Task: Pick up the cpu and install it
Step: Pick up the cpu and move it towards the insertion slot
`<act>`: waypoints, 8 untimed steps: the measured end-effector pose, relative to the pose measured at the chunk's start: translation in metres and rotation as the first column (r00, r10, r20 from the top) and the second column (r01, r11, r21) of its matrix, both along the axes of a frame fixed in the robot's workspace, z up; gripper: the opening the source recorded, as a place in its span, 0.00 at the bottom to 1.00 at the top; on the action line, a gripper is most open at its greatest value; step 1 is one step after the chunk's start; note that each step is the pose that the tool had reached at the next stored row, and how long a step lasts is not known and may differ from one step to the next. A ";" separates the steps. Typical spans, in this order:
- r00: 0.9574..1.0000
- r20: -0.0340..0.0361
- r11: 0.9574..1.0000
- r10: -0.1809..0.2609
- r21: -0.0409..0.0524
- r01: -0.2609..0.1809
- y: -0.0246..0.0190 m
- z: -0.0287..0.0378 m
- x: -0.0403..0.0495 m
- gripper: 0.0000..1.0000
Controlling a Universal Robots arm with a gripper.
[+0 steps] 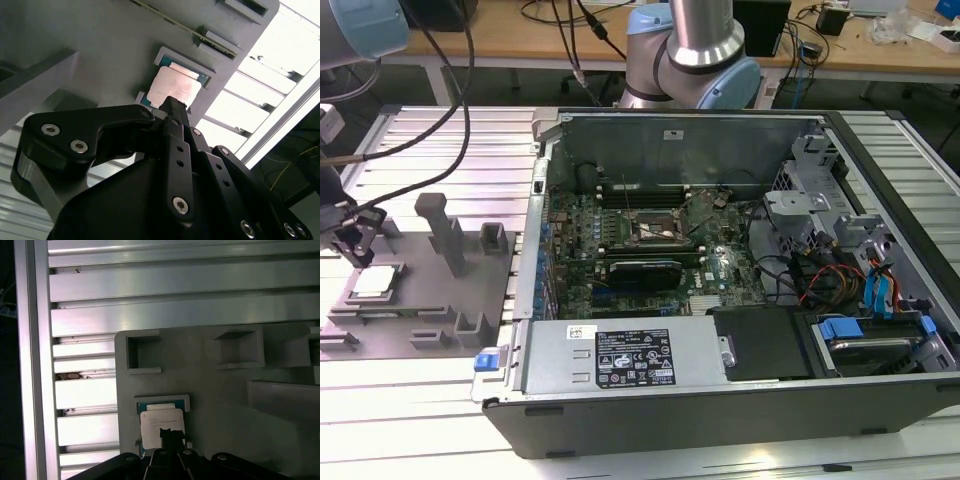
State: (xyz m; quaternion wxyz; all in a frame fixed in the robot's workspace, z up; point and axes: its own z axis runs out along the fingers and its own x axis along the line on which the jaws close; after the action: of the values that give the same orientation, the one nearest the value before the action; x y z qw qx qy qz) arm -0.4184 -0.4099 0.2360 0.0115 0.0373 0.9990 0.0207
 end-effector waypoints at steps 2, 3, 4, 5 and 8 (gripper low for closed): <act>1.000 0.000 1.000 0.000 0.000 0.000 0.0001 0.0000 -0.0001 0.11; 1.000 0.000 1.000 0.000 0.000 0.000 0.0001 -0.0004 -0.0001 0.11; 1.000 0.000 1.000 0.000 0.000 0.000 -0.0005 -0.0021 -0.0002 0.11; 1.000 0.000 1.000 0.000 0.000 0.000 -0.0012 -0.0041 -0.0001 0.11; 1.000 0.000 1.000 0.000 0.000 0.000 -0.0027 -0.0103 -0.0004 0.11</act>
State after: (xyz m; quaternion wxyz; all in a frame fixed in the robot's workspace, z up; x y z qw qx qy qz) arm -0.4187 -0.4126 0.2258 0.0116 0.0374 0.9990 0.0207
